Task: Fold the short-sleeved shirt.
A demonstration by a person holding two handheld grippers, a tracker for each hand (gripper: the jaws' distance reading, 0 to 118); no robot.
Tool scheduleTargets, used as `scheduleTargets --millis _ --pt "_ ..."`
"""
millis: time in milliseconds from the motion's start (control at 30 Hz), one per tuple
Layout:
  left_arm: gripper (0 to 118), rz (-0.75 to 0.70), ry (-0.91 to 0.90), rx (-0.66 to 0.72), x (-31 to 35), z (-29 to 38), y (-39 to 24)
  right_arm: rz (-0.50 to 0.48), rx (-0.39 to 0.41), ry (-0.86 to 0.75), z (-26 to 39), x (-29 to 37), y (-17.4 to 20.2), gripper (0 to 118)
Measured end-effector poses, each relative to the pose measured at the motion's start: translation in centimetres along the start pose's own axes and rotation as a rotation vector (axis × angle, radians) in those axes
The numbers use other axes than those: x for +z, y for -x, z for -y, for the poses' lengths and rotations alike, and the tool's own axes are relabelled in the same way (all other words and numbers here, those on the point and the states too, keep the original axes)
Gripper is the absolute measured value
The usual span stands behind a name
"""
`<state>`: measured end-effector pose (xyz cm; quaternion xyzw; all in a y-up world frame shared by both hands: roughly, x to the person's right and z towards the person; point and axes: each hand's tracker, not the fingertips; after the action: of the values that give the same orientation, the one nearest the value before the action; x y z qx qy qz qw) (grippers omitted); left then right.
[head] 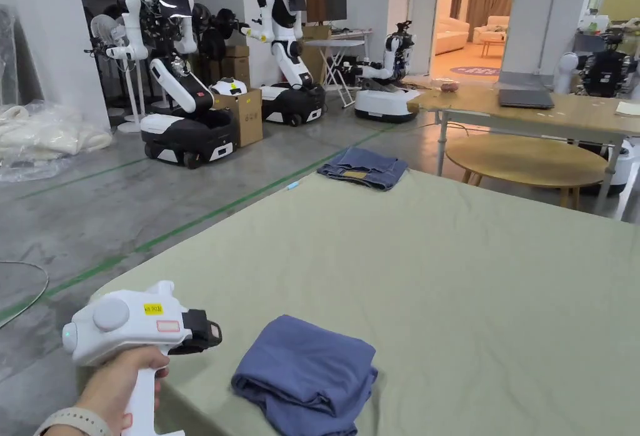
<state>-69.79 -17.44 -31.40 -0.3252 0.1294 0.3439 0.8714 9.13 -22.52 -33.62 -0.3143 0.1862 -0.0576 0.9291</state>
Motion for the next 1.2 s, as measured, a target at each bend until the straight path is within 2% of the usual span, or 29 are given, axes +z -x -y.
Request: scheduleTargets --millis 33,133,267,367,467,600,767,833,1067,1100,1133,1167,1200 --pt "0 0.056 0.001 -0.038 -0.1 0.7 -1.4 0.0 0.004 -0.007 -0.2 0.2 -0.1 4" --pt "0 0.043 -0.045 -0.183 -0.4 3.1 -7.7 0.015 0.023 -0.028 -2.0 1.1 1.0 4" --pt "0 0.062 -0.232 -0.42 1.0 8.3 -19.8 0.083 0.055 -0.108 -5.9 2.3 1.2 4" --pt "0 0.146 -0.36 -0.527 2.4 11.8 -28.4 0.152 0.077 -0.191 -9.7 3.1 1.0 4" --pt "0 0.197 -0.405 -0.652 3.7 14.5 -35.7 0.238 0.115 -0.291 -13.5 4.0 1.2 4" --pt "0 0.226 -0.501 -0.745 5.0 16.8 -43.1 0.266 0.124 -0.403 -18.0 5.5 1.4 4" --pt "0 0.251 -0.549 -0.805 6.0 18.0 -47.7 0.302 0.152 -0.49 -21.4 6.9 1.0 4" --pt "0 0.25 -0.551 -0.814 6.2 18.1 -48.4 0.33 0.15 -0.51 -21.7 7.2 1.0 4" --pt "0 0.263 -0.556 -0.84 6.8 18.3 -49.2 0.32 0.141 -0.541 -21.6 7.7 0.8 4" --pt "9 0.263 -0.555 -0.838 6.8 18.2 -49.2 0.321 0.141 -0.542 -21.6 7.7 0.8 8" --pt "34 0.267 -0.554 -0.831 6.9 18.0 -49.1 0.322 0.14 -0.539 -21.6 7.7 0.7 19" --pt "77 0.285 -0.54 -0.813 6.8 17.8 -49.0 0.313 0.138 -0.537 -21.6 7.6 0.6 48" --pt "105 0.289 -0.53 -0.812 6.7 17.9 -49.2 0.312 0.14 -0.531 -21.6 7.6 0.6 74"
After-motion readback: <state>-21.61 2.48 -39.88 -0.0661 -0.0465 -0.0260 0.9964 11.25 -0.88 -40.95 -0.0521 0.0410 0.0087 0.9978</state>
